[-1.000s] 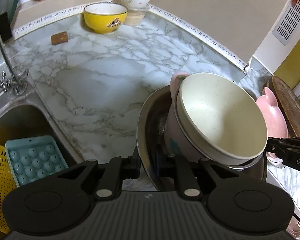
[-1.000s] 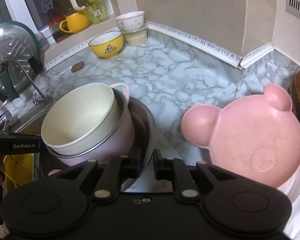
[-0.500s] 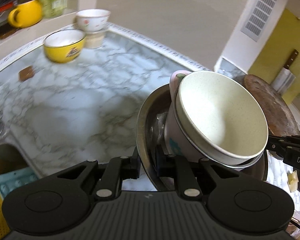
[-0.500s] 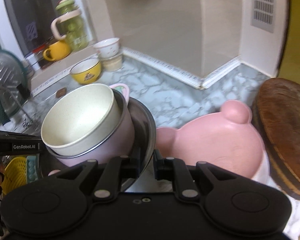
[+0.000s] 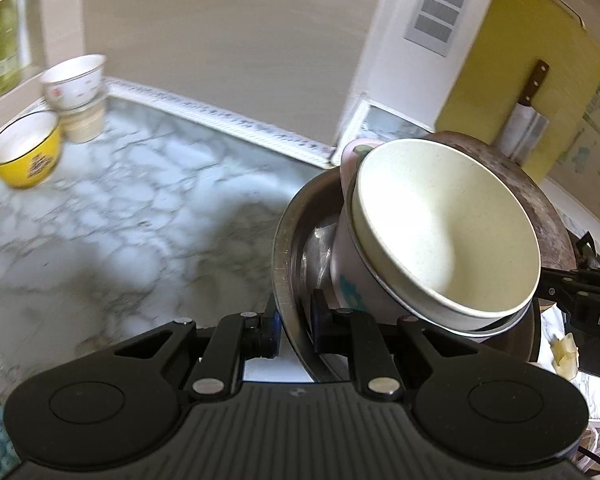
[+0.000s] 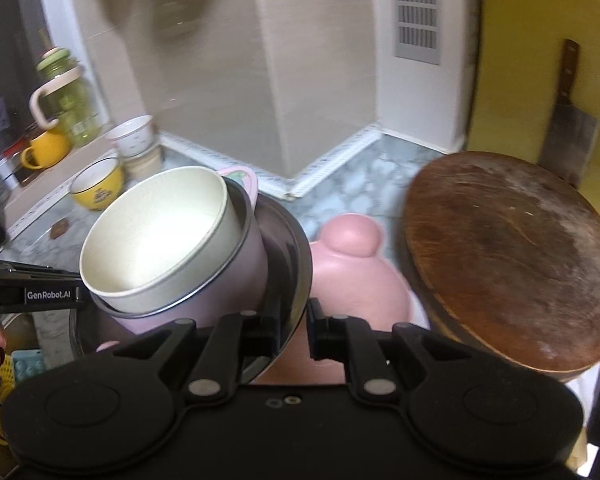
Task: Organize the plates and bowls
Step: 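Lift the stacked steel bowl and carry it toward the wooden cutting board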
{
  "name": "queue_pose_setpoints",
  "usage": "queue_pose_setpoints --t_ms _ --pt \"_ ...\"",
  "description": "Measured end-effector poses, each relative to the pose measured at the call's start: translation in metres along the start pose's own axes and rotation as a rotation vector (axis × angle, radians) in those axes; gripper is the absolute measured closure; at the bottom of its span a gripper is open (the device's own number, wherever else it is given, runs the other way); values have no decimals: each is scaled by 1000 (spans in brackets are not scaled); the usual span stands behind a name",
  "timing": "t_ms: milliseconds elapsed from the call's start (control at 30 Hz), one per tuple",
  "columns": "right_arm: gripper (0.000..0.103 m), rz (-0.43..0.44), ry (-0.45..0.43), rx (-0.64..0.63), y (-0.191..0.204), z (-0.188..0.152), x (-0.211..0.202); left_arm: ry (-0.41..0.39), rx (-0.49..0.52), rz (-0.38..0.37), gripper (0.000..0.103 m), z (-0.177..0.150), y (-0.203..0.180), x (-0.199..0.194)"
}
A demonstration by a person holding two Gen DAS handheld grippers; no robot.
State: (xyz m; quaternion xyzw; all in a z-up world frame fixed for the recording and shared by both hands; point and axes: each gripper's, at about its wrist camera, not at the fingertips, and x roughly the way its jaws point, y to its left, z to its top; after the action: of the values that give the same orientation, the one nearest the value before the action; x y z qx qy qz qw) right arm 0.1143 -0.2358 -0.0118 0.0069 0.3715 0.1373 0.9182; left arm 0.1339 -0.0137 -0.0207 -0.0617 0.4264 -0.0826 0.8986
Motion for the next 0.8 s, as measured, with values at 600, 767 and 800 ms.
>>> queue_pose_setpoints --t_ms 600,767,800 --pt "90 -61 63 29 -62 -12 35 69 41 -1 90 -1 -41 70" --pt "90 -50 77 33 -70 -14 46 72 50 10 90 -2 -44 78" --pt "90 -50 82 32 -71 -14 48 75 52 10 90 -3 -45 79"
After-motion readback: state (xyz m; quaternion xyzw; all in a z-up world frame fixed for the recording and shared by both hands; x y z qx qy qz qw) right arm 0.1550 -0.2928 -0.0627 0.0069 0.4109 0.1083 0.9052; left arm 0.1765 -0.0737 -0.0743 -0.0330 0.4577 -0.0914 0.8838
